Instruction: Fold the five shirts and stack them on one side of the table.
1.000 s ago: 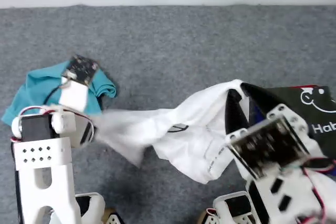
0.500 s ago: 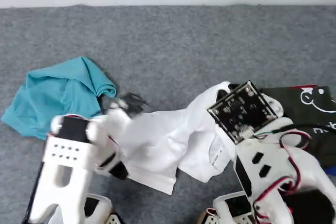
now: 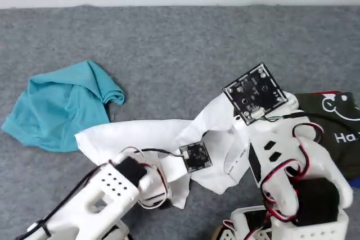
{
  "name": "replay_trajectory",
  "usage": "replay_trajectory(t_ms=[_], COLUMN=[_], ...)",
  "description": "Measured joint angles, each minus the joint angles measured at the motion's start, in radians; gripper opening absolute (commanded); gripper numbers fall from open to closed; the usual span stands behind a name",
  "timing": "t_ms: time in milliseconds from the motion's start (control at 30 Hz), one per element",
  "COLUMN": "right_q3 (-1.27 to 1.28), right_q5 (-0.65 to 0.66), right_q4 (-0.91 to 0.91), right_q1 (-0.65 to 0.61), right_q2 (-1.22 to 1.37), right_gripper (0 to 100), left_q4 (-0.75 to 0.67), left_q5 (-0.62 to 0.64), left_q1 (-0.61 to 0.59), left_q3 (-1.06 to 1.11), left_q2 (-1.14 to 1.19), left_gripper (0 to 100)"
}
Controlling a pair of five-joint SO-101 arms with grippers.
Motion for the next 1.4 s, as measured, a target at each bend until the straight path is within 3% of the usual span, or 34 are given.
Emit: replay_trajectory(t_ms=[167,400,533,767,867,1067,1400], right_q3=[0.000,0.000,0.000,0.009,0.009,0.009,0.011], right_q5=[-0.031,-0.041,-0.041,-0.041,-0.041,-0.041,-0.041], right_q4=[0.000,0.000,0.000,0.000,0.000,0.000,0.000], right_q1=[0.002,0.000,0.000,0.000,0.000,0.002,0.003], right_q2=[0.002,0.002,0.002,0.003,0.003,0.003,0.003], right_gripper=[1.0,1.0,1.0,1.0,1.0,1.0,1.0], left_q4=[-0.146,-0.166,-0.158,0.029,0.101,0.164,0.299], left_q5=[0.207,0.253,0.255,0.256,0.235,0.112,-0.003], left_q1=[-0.005,-0.003,-0.002,0.023,0.031,0.051,0.052], left_q3=[0.029,0.035,-0.028,-0.391,-0.509,-0.583,-0.661], left_q2=[0.000,0.046,0.245,0.695,0.822,0.884,0.910], left_gripper=[29,29,29,29,23,2,2])
